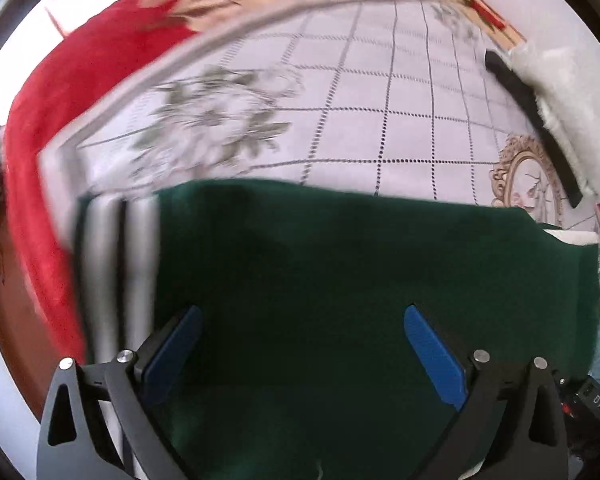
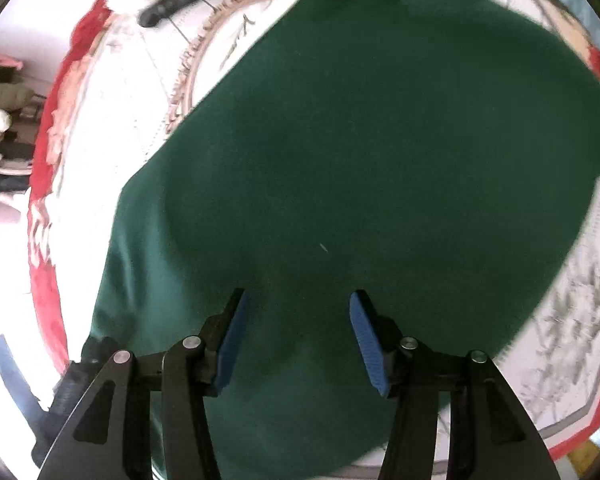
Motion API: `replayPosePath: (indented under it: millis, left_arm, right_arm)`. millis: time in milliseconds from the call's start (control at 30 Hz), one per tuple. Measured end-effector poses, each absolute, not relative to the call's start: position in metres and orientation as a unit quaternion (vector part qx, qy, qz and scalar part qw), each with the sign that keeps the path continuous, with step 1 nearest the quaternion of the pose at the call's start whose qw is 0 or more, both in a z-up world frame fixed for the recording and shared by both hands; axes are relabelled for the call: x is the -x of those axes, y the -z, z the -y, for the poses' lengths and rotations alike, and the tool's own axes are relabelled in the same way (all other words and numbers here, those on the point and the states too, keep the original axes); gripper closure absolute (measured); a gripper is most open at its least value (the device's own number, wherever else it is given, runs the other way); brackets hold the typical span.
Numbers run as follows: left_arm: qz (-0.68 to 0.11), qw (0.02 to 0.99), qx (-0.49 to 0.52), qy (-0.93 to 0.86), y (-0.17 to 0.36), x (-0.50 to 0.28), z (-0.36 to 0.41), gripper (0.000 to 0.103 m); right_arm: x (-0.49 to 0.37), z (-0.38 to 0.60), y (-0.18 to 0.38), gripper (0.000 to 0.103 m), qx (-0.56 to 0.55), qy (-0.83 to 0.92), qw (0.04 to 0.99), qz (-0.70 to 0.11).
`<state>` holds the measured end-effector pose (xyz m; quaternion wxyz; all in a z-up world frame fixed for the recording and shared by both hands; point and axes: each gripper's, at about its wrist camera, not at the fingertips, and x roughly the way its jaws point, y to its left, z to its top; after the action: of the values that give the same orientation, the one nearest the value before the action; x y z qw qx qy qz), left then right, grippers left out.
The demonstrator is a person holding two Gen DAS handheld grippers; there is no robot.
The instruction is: Fold large clothes
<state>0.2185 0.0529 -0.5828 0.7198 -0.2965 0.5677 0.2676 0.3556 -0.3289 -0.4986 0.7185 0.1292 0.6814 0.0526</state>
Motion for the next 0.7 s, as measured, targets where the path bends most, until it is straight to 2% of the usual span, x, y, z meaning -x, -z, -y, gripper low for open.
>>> replayPosePath:
  millis: [133, 167, 200, 267, 400, 500, 600, 633, 667, 700]
  left_arm:
    - [-0.576, 0.712, 0.300, -0.268, 0.587, -0.179, -0.029, 0.000]
    - [-0.581, 0.708, 0.305, -0.260, 0.591, -0.181, -0.017, 0.000]
    - [-0.589, 0.703, 0.311, -0.248, 0.599, -0.186, -0.008, 0.000]
    - [-0.594, 0.705, 0.313, -0.231, 0.607, -0.201, -0.002, 0.000]
    - [-0.607, 0.719, 0.280, -0.192, 0.616, -0.236, 0.027, 0.000]
    - [-0.619, 0.723, 0.253, -0.171, 0.629, -0.263, 0.037, 0.000]
    - [-0.627, 0.725, 0.225, -0.171, 0.640, -0.279, 0.041, 0.000]
    - [-0.628, 0.727, 0.218, -0.173, 0.642, -0.283, 0.041, 0.000]
    - [-0.627, 0.728, 0.212, -0.177, 0.643, -0.285, 0.041, 0.000]
    - [-0.626, 0.731, 0.205, -0.181, 0.643, -0.287, 0.040, 0.000]
  right_arm:
    - [-0.342, 0.379, 0.467, 0.048, -0.145, -0.029, 0.757, -0.636]
    - [-0.338, 0.403, 0.465, 0.045, -0.168, -0.011, 0.762, -0.625]
    - [-0.337, 0.431, 0.464, 0.036, -0.191, 0.010, 0.766, -0.614]
    - [-0.340, 0.469, 0.468, 0.032, -0.231, 0.055, 0.772, -0.590]
    - [-0.357, 0.555, 0.498, 0.030, -0.333, 0.107, 0.759, -0.549]
    - [-0.380, 0.579, 0.535, 0.021, -0.401, 0.087, 0.751, -0.517]
    - [-0.413, 0.580, 0.561, 0.011, -0.431, 0.055, 0.728, -0.531]
    - [-0.420, 0.579, 0.561, 0.012, -0.427, 0.048, 0.729, -0.534]
    - [-0.423, 0.578, 0.558, 0.018, -0.424, 0.031, 0.732, -0.532]
    - [-0.423, 0.577, 0.556, 0.050, -0.417, 0.025, 0.737, -0.531]
